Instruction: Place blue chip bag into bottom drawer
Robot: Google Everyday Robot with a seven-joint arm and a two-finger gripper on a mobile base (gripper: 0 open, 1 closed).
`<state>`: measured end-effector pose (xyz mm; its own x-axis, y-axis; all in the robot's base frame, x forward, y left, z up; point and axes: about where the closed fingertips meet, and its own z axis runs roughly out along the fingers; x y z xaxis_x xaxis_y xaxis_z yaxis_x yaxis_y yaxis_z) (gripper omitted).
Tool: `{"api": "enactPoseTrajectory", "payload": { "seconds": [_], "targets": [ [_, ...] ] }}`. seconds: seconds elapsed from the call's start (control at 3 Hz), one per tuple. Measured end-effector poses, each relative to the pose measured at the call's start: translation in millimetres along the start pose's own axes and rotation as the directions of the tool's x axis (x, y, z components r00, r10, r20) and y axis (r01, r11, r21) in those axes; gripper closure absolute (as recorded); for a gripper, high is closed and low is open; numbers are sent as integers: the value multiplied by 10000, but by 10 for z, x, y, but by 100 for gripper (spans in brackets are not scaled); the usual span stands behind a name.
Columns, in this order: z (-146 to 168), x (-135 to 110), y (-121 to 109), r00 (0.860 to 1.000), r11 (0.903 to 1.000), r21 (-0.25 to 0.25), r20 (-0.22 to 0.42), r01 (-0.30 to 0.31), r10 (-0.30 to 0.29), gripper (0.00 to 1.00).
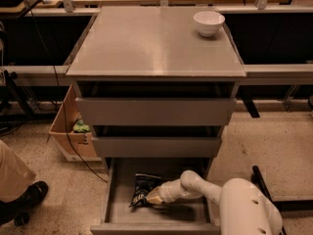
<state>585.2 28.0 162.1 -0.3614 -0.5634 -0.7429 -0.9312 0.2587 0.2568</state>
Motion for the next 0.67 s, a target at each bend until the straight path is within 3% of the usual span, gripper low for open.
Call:
{"api": "enactPoseTrajectory", "payload": {
  "seconds": [0.33,0.67],
  "targets": [
    [-125,140,177,9993,9992,176,10,-362,362,35],
    [-222,164,265,9988,9984,292,99,-482,480,4]
  ]
}}
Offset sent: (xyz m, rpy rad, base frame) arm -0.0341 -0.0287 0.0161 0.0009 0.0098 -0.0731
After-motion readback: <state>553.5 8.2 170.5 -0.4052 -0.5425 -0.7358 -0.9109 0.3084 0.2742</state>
